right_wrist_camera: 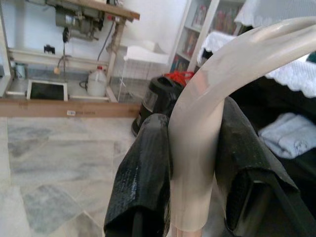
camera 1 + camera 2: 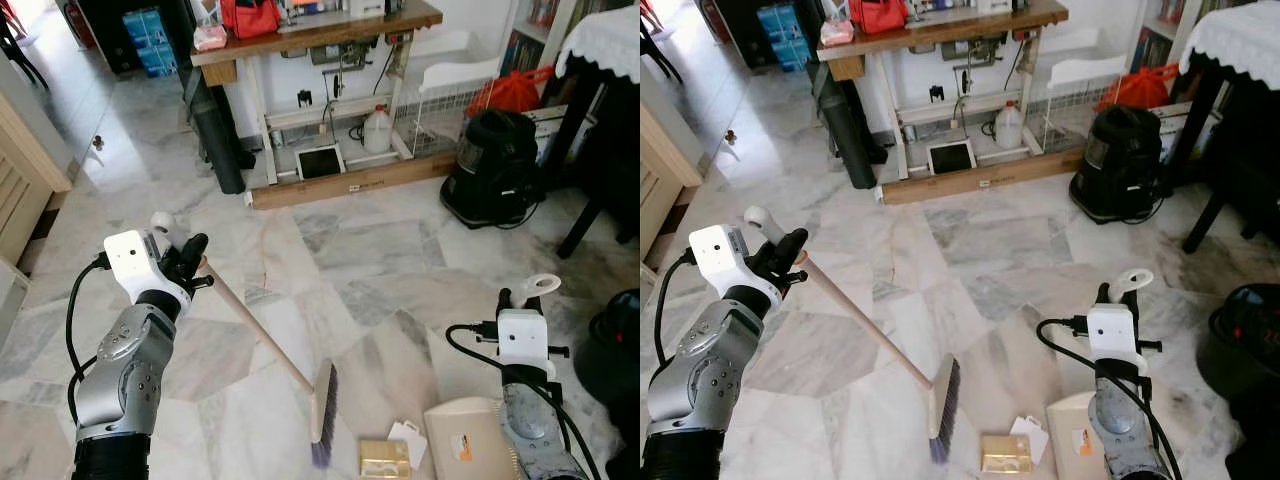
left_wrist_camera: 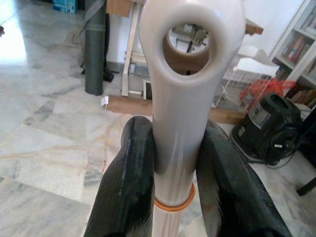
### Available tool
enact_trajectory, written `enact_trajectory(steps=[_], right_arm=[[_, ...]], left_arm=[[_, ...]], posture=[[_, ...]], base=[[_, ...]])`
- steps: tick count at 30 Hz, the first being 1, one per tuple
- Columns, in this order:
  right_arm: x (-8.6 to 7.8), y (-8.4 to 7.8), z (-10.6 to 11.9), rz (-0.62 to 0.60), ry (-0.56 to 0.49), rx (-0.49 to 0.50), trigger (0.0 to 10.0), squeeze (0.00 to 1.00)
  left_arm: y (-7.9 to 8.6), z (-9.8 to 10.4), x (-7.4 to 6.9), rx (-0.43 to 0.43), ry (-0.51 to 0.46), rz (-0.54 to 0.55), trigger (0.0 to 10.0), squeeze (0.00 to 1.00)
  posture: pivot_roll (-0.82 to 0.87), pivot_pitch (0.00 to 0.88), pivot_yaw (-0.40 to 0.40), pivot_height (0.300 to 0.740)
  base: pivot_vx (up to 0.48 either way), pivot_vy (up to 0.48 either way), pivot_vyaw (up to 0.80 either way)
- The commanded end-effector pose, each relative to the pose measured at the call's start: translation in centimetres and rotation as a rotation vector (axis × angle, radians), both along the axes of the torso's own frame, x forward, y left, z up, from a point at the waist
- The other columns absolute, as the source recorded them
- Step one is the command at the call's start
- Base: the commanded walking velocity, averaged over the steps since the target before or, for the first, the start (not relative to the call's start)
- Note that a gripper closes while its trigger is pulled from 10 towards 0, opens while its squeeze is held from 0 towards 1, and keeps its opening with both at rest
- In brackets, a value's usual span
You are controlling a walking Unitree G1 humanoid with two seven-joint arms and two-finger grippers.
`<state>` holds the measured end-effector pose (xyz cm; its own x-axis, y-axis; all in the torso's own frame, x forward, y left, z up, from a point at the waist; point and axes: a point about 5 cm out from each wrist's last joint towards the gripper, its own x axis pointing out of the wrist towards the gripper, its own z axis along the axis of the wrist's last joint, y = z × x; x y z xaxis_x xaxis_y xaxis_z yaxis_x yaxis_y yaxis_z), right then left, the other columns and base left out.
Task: Sweep floor
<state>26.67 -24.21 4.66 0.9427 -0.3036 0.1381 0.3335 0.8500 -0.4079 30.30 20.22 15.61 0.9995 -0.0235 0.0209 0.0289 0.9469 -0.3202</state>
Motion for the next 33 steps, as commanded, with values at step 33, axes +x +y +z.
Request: enact_trajectory(steps=[33], right_arm=[[-2.0,0.6,0.1,0.041,-0.012,-0.038,10.0,0.0]], left_arm=[[-4.5,-6.0,1.0,0.056,0.127,-0.073,10.0,0.0]], posture=[[0.05,0.183,0.116,0.74]], base=[[0.0,0.0,0.0]])
